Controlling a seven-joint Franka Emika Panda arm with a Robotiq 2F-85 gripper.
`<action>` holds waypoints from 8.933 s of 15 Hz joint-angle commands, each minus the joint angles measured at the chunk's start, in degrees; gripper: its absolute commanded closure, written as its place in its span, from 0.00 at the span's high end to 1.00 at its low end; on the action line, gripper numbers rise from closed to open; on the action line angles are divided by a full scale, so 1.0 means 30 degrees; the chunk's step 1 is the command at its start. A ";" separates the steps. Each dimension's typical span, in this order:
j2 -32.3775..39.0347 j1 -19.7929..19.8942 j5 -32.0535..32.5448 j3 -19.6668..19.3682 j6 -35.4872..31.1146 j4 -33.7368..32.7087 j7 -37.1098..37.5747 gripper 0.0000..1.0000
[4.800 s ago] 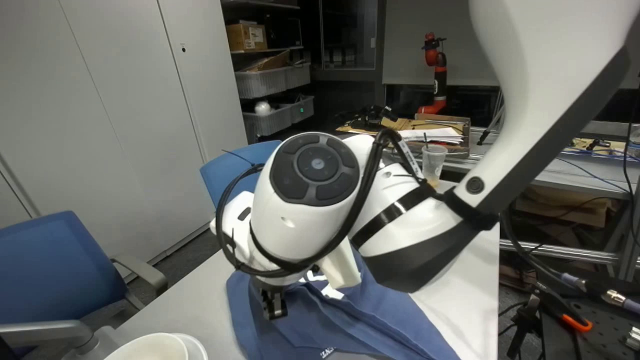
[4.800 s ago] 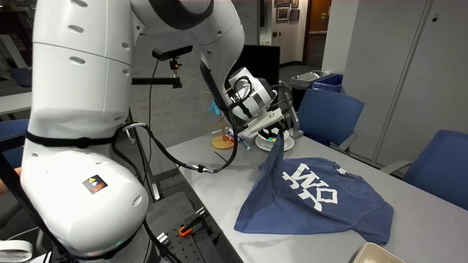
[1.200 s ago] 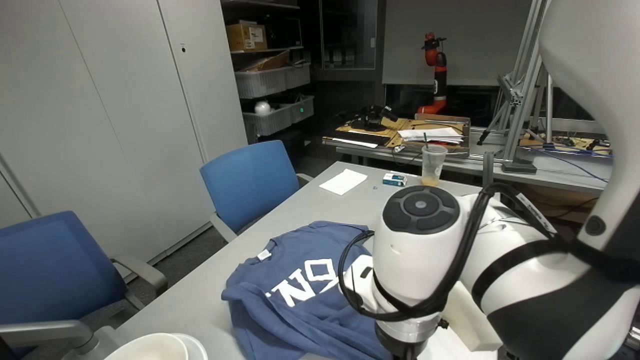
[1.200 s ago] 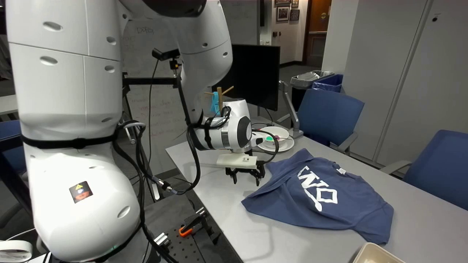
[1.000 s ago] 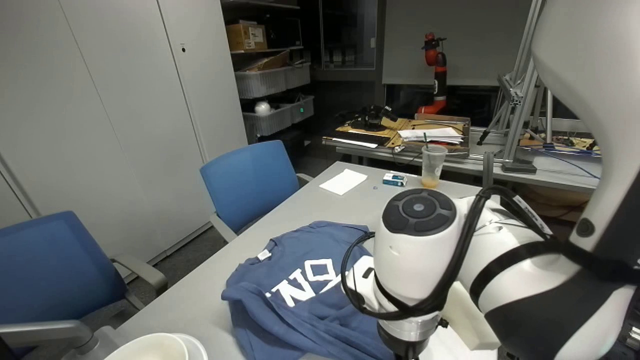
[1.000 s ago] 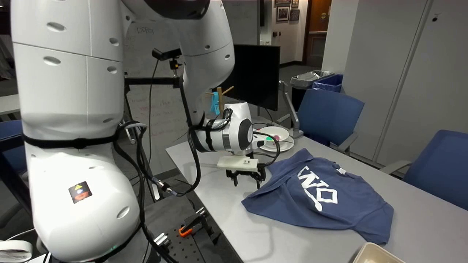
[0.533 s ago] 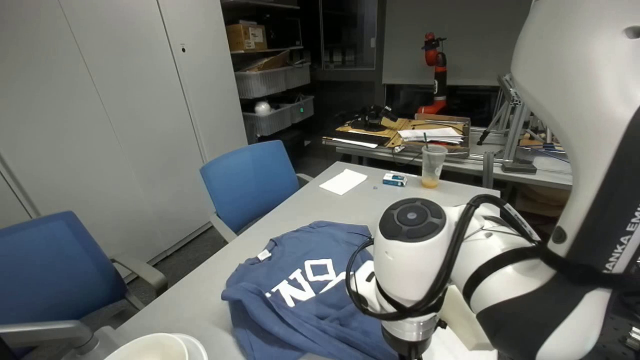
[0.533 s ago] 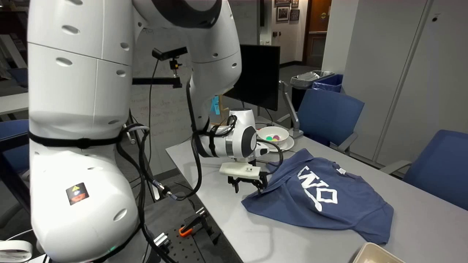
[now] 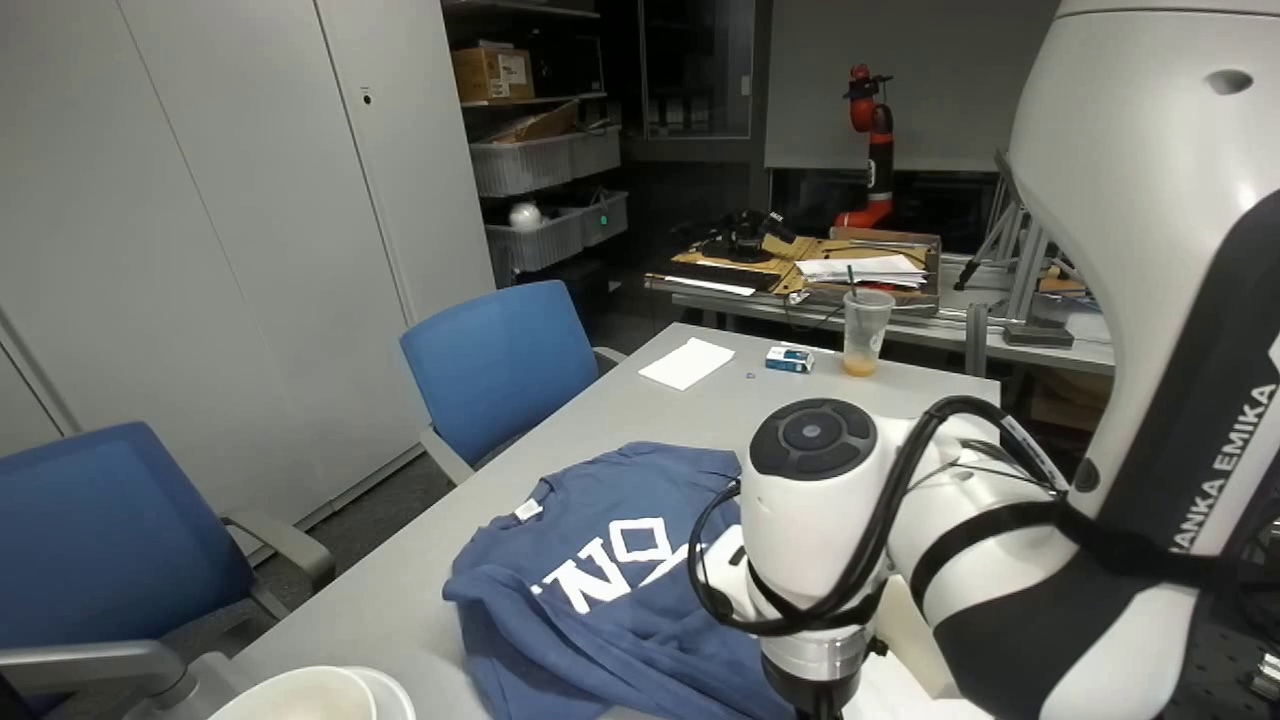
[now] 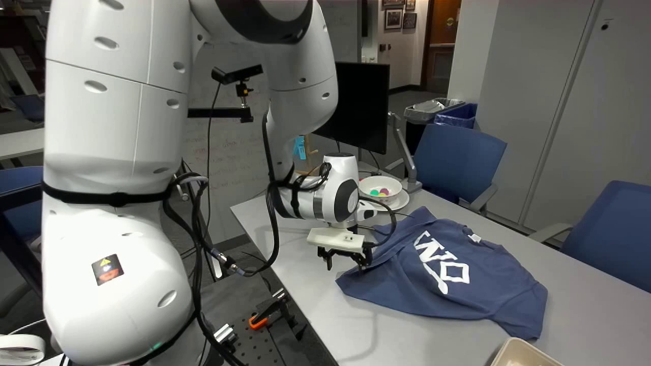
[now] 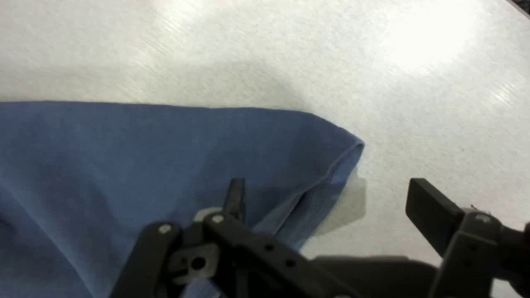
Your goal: Fold the T-shit on the table
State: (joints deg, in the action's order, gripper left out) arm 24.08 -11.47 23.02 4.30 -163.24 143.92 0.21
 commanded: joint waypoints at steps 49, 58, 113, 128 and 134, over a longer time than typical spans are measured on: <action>0.3781 -0.2261 1.4744 -0.2488 0.9601 -1.3317 1.5922 0.00; 0.3406 -0.1312 1.4146 -0.1791 0.9980 -1.3013 1.5116 0.00; 0.8663 0.1786 0.1217 -0.0684 1.1708 -1.9875 0.8127 1.00; 1.4225 -0.0349 -0.3212 -0.4125 1.2150 -2.5499 1.0011 1.00; 1.3817 0.0055 -0.4289 -0.3506 1.1970 -2.4103 0.9655 1.00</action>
State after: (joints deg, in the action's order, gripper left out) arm 65.47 -11.58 13.18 -6.63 -128.22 70.86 30.61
